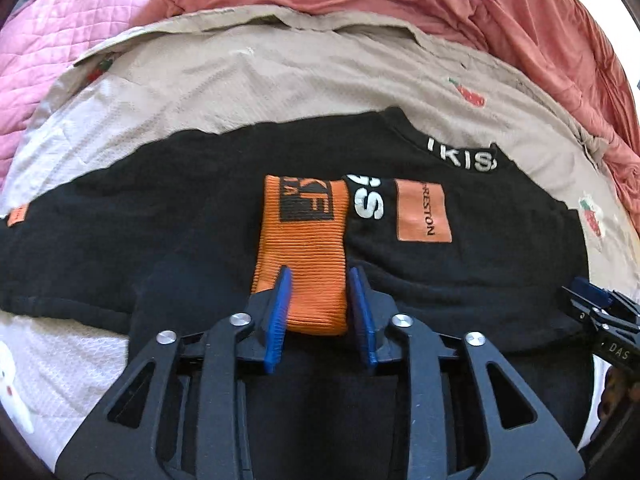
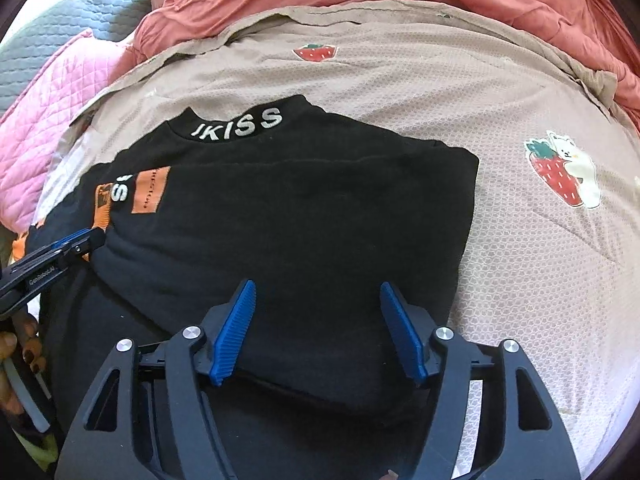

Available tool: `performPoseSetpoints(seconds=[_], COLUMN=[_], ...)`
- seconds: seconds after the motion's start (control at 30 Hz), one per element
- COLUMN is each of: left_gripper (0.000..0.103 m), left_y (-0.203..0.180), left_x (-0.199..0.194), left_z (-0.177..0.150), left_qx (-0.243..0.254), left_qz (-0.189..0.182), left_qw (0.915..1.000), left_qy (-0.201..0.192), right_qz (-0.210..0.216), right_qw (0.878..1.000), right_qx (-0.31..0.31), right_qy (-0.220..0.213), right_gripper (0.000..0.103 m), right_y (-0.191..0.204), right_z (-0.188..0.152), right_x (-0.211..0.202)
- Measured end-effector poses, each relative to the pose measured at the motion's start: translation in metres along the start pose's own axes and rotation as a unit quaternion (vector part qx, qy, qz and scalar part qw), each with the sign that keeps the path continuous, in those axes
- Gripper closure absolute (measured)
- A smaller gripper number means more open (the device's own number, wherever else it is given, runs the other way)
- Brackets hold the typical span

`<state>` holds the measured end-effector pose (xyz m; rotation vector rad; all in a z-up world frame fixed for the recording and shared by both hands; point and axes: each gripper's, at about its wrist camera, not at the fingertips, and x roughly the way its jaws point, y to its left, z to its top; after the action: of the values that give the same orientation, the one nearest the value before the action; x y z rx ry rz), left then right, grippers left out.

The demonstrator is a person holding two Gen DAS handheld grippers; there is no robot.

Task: Fold small clothes

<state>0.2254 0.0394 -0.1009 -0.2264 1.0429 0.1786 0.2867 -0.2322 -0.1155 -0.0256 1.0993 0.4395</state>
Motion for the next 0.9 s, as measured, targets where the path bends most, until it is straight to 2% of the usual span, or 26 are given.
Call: performPoseSetpoints(seconds=[0.13,0.27,0.37,0.43,0.5,0.57,0.63,0.9], left_gripper=[0.068,0.06,0.047,0.034,0.025,0.023,0.016,0.012], left_y=[-0.002,0.001,0.004,0.006,0.01,0.014,0.02,0.05], left_x=[-0.015,-0.03,-0.043,-0.052,-0.06,-0.069,-0.077,-0.096], left_z=[-0.001,-0.003,-0.005,-0.006,-0.007,-0.008,-0.01,-0.02], left_qx=[0.002,-0.005,-0.005,-0.002,-0.002,-0.003,0.0,-0.017], left_qz=[0.003,0.002,0.004,0.008,0.01,0.013,0.02,0.036], left_qw=[1.0,0.9999,0.9998,0.9996,0.9994,0.9991,0.9987,0.9976], left_qy=[-0.003,-0.01,-0.019,-0.027,-0.034,-0.04,-0.047,-0.057], right_qz=[0.021,0.028,0.031,0.03,0.032,0.028,0.023,0.006], right_qw=[1.0,0.998,0.997,0.996,0.995,0.993,0.992,0.984], right_qx=[-0.001,-0.029,-0.042,-0.044,-0.046,-0.054,-0.061,-0.084], right_qy=[-0.011,-0.038,-0.062,-0.076,-0.088,-0.1,-0.112,-0.159], right_gripper=[0.036,0.032,0.023,0.014,0.011,0.009,0.009,0.009], right_y=[0.007,0.023,0.033,0.038,0.042,0.047,0.052,0.074], right_z=[-0.001,-0.006,-0.008,-0.01,-0.011,-0.013,-0.014,-0.022], right_x=[-0.01,-0.026,-0.037,-0.044,-0.048,-0.052,-0.055,-0.074])
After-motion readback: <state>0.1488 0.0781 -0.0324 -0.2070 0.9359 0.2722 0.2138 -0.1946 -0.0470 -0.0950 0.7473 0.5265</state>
